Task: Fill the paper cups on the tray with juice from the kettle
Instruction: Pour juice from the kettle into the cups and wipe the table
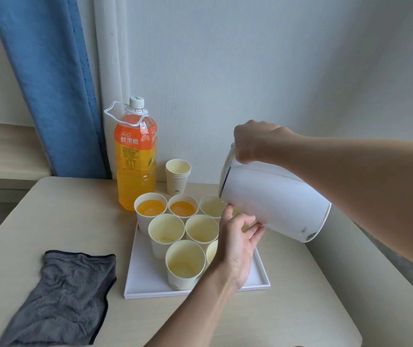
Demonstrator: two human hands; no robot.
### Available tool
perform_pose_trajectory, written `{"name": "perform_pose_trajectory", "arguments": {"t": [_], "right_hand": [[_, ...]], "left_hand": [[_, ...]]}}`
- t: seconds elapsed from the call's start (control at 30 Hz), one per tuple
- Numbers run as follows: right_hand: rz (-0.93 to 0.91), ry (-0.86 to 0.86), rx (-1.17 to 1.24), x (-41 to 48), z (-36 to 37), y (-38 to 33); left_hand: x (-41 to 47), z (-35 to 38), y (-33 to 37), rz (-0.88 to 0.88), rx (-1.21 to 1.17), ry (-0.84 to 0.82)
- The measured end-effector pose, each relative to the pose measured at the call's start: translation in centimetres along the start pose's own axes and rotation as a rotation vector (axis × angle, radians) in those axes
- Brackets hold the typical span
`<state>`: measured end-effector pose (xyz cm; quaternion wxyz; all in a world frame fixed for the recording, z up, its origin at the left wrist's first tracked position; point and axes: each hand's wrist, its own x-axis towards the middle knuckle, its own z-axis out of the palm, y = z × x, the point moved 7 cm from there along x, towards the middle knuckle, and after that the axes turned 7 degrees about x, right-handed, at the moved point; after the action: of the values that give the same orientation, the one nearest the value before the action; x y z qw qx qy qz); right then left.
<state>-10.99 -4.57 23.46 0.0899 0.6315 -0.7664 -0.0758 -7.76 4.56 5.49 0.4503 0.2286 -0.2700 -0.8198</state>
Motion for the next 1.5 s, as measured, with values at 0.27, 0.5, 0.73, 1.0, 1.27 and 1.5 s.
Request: {"name": "perform_pose_trajectory", "arguments": {"t": [0.27,0.5,0.73,1.0,1.27,1.5], "right_hand": [[-0.029,0.012,-0.03,0.3,0.1,-0.8],[-0.05,0.02,-0.061,0.6,0.2,-1.5],[-0.055,0.007,-0.077,0.2,0.1,-1.9],[-0.076,0.002,-0.094,0.1,0.0,-2.3],[-0.095,-0.003,-0.115,0.2,0.2,-2.8],[-0.101,0.006,-0.129,0.2,0.2,-3.1]], "left_hand": [[0.2,-0.1,-0.1,0.001,-0.04,0.009],[0.3,-0.1,-0.2,0.006,-0.068,0.011],[0.5,-0.1,-0.3,0.021,-0.075,-0.022],[0.7,0.0,-0.5,0.026,-0.09,-0.04],[0.8,0.0,-0.5,0.022,-0.117,-0.051],[0.7,0.1,-0.4,0.018,-0.131,-0.058]]}}
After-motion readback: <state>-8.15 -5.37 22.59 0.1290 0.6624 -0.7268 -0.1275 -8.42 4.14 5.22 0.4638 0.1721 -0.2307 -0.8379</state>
